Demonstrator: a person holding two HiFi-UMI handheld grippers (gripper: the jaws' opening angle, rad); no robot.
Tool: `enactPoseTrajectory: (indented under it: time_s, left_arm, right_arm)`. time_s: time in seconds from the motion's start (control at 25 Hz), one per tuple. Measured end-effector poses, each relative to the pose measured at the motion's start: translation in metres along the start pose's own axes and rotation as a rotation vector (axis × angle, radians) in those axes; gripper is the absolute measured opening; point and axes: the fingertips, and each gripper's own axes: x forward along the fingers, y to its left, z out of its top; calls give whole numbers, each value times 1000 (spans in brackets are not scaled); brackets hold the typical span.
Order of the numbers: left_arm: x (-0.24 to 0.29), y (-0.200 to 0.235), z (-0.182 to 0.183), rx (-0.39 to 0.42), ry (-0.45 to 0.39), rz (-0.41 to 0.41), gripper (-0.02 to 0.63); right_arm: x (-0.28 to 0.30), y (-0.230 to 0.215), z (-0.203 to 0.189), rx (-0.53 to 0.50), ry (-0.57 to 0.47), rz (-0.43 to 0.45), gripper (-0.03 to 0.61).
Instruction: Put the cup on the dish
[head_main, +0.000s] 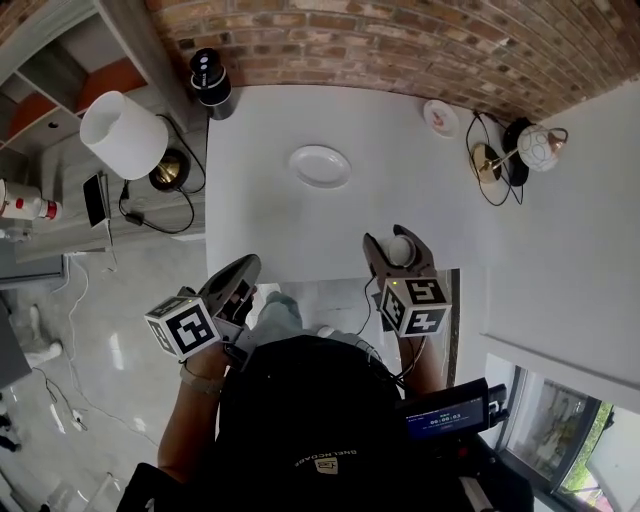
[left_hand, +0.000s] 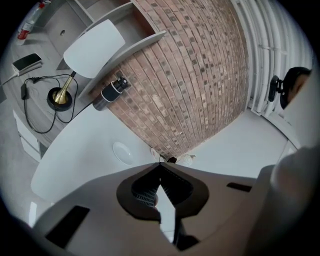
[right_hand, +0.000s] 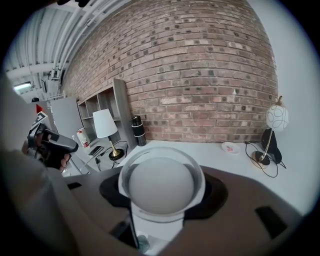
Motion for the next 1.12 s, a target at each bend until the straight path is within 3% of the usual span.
enactPoseTrajectory:
  time_s: [0.28, 0.48, 1.12]
  left_arm:
    - [-7, 20, 35, 59, 43, 2, 6]
    - [-18, 29, 41, 57, 44, 28, 6]
    - [-4, 20, 49, 73, -47, 193, 6]
  right_arm:
    - [43, 19, 20, 3, 8, -17, 249]
    - [69, 23, 27, 1, 19, -8, 249]
    - [164, 21, 32, -134, 80, 167, 249]
